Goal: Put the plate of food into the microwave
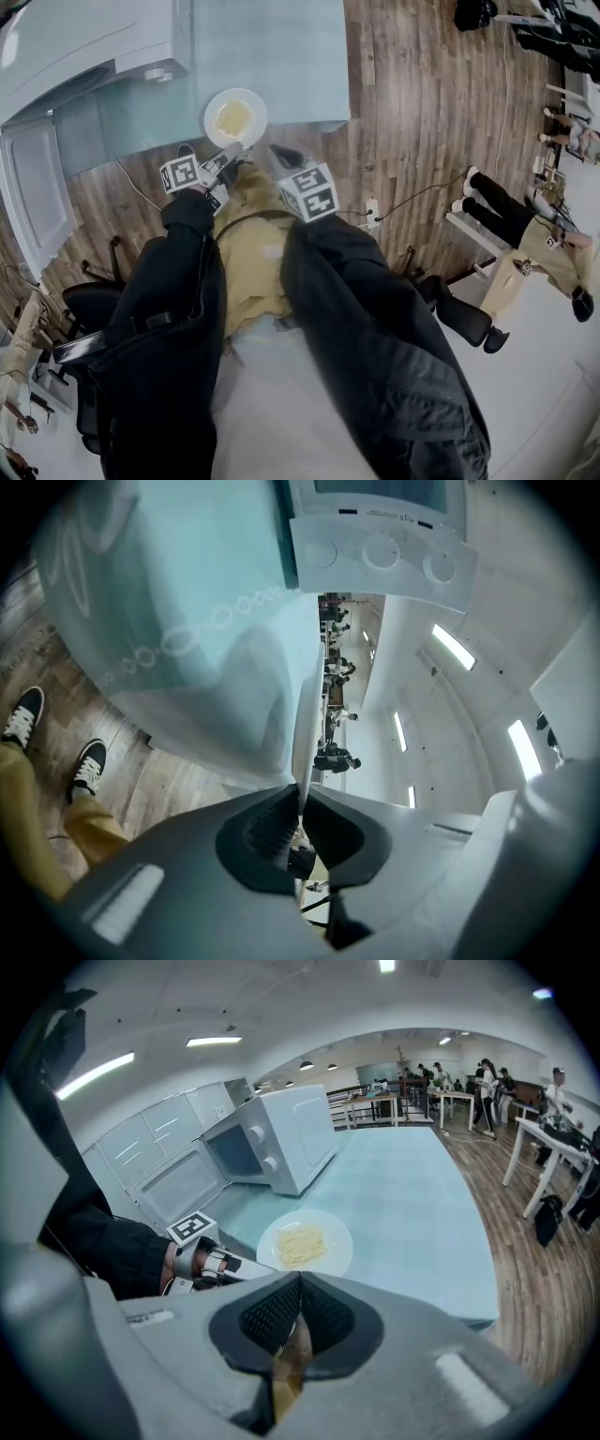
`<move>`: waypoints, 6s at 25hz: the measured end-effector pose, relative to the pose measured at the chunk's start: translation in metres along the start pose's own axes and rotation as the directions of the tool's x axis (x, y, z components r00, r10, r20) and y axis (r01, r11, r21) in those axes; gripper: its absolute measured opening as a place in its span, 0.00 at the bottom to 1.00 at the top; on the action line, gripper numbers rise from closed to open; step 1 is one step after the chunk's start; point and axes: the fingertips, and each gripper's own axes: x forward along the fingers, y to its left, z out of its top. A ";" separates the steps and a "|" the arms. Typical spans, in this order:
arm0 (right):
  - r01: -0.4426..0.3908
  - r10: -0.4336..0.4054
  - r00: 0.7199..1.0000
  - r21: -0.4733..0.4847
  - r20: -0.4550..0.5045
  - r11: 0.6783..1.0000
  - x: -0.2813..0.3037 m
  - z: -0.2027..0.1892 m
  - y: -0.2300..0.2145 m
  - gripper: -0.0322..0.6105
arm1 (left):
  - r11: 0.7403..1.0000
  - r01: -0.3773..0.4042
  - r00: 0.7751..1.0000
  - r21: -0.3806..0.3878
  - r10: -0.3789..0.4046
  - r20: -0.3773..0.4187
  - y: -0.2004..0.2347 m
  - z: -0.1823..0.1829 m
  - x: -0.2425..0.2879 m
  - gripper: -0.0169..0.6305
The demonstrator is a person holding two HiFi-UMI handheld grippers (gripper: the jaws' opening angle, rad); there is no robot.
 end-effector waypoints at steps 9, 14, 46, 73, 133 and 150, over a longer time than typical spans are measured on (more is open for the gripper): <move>-0.099 0.100 0.995 -0.107 0.003 0.989 0.036 0.033 0.053 0.05 | 0.996 0.083 0.984 -0.015 -0.079 0.161 -0.022 0.035 -0.069 0.05; -0.147 0.147 0.989 -0.170 -0.015 0.974 0.057 0.052 0.089 0.05 | 0.996 0.085 0.961 -0.004 -0.081 0.264 -0.024 0.068 -0.115 0.05; -0.124 0.117 0.992 -0.168 -0.050 0.978 0.150 0.132 0.163 0.05 | 0.975 0.221 0.846 0.020 -0.202 0.493 -0.046 0.283 -0.218 0.05; -0.046 0.043 0.998 -0.064 -0.049 0.997 0.131 0.093 0.149 0.05 | 0.967 0.249 0.793 -0.053 -0.172 0.584 -0.034 0.340 -0.217 0.09; 0.025 0.293 0.739 -0.458 0.607 0.888 -0.058 0.334 0.199 0.04 | 0.075 -0.632 0.766 0.771 -0.094 0.636 -0.361 0.181 -0.221 0.03; 0.047 0.256 0.739 -0.428 0.623 0.903 -0.056 0.332 0.192 0.04 | 0.058 -0.649 0.756 0.759 -0.061 0.651 -0.347 0.183 -0.219 0.03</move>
